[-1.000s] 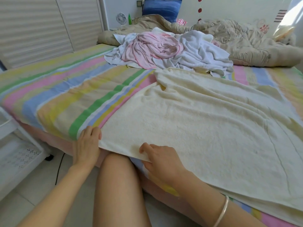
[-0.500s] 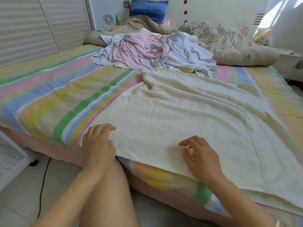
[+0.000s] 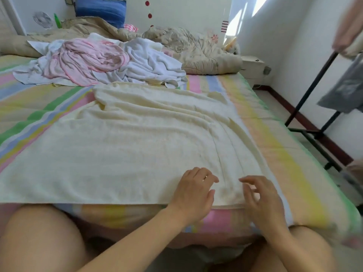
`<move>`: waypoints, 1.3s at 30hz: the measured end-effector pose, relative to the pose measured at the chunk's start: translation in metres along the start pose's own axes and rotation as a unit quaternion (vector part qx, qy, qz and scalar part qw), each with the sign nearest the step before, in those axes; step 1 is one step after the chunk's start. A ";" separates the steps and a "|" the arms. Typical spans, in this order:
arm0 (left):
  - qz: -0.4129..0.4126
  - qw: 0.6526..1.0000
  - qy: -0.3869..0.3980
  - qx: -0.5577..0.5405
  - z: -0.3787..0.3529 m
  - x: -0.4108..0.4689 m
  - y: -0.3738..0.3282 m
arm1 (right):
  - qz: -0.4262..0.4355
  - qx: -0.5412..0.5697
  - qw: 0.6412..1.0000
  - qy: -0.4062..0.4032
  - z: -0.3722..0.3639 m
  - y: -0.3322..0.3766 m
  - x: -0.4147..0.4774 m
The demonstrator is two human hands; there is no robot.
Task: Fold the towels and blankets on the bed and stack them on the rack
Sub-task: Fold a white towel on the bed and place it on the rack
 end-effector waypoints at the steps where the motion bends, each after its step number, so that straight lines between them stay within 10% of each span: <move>1: -0.015 1.000 0.006 -0.001 -0.005 0.004 -0.007 | -0.051 -0.023 0.998 -0.025 0.009 -0.012 0.008; 6: -0.013 0.998 0.057 -0.029 -0.023 0.017 -0.035 | -0.257 -0.086 0.953 0.138 0.009 -0.053 0.026; 24: -0.033 0.975 0.220 -0.022 -0.051 0.031 -0.034 | -0.272 -0.155 0.941 0.126 0.014 -0.081 0.006; 32: 0.142 0.949 0.136 -0.246 -0.033 0.063 -0.007 | -0.059 -0.177 0.982 0.038 0.001 -0.035 0.046; 39: 0.254 0.962 -0.013 -0.102 0.035 0.117 0.092 | 0.073 -0.101 0.987 0.103 -0.065 0.032 0.128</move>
Point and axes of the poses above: each hand's wrist, its own x-axis towards the middle knuckle, its own z-axis out of the back of the hand, y = z × x, the point moved 2 cm from there along x, towards the middle knuckle, and after that the axes turned 9 degrees about -x, right-handed, at the moved point
